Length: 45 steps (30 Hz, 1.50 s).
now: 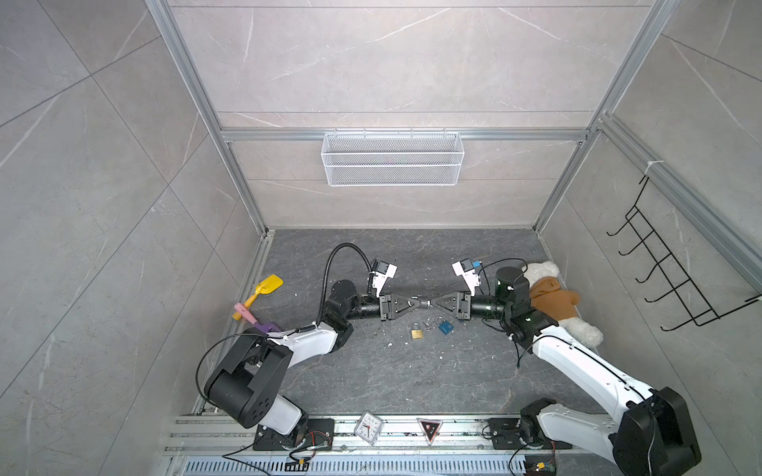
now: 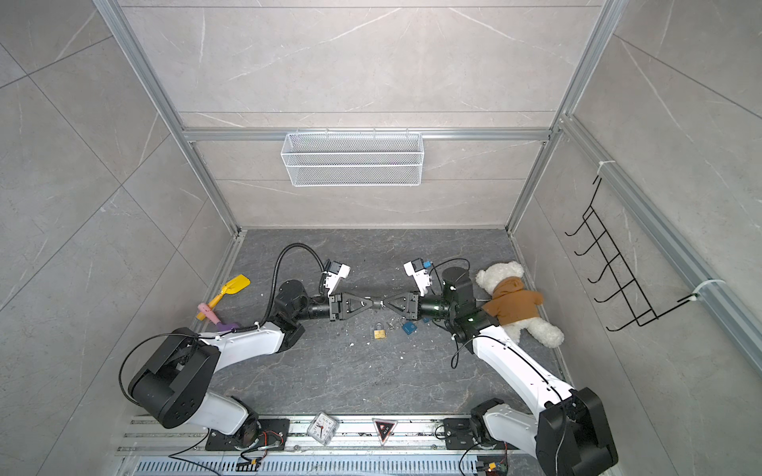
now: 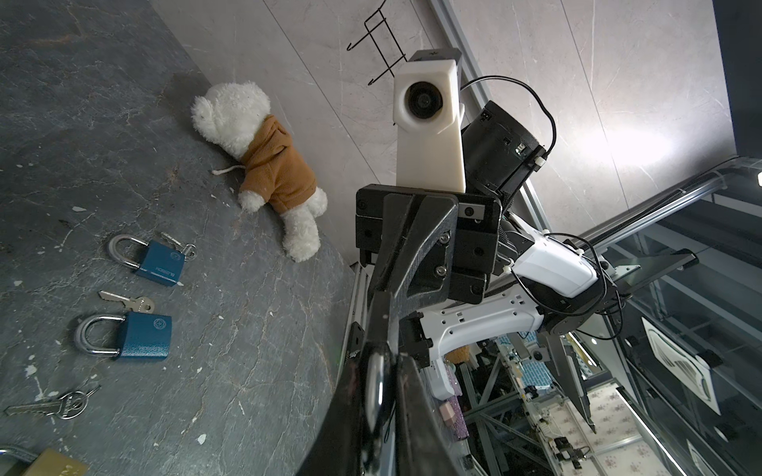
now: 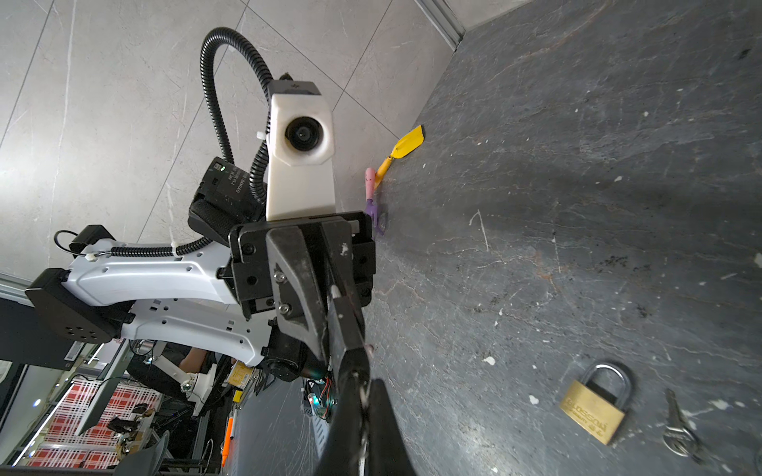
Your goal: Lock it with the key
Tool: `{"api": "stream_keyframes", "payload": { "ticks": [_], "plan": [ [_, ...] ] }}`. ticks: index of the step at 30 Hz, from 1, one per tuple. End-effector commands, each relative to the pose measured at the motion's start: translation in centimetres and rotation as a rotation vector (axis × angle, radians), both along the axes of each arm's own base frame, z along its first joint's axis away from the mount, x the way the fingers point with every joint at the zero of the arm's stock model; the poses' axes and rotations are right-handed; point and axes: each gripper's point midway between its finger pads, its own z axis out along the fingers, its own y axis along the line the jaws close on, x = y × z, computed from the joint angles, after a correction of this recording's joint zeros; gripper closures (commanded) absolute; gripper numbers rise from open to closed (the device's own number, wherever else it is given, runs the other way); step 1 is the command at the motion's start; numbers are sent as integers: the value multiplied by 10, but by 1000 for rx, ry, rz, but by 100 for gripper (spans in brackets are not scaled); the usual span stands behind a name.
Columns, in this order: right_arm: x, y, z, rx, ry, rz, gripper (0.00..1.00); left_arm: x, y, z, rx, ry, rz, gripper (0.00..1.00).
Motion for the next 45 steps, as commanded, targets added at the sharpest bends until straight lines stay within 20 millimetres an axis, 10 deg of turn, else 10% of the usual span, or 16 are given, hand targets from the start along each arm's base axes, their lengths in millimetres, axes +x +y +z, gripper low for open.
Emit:
{"api": "stream_keyframes", "payload": {
  "ticks": [1, 14, 21, 26, 45],
  "plan": [
    [-8, 0, -1, 6, -17, 31, 100, 6, 11, 32, -65, -103, 47, 100],
    [-7, -8, 3, 20, -21, 11, 100, 8, 29, 28, -47, -97, 82, 100],
    [8, -15, -14, -28, 43, -90, 100, 26, 38, -27, 286, -86, 247, 100],
    [21, -18, -34, -102, 98, -198, 100, 8, 34, -31, 360, -84, 147, 100],
    [22, 103, -125, -172, 229, -372, 100, -32, 72, -56, 352, -65, 281, 100]
  ]
}}
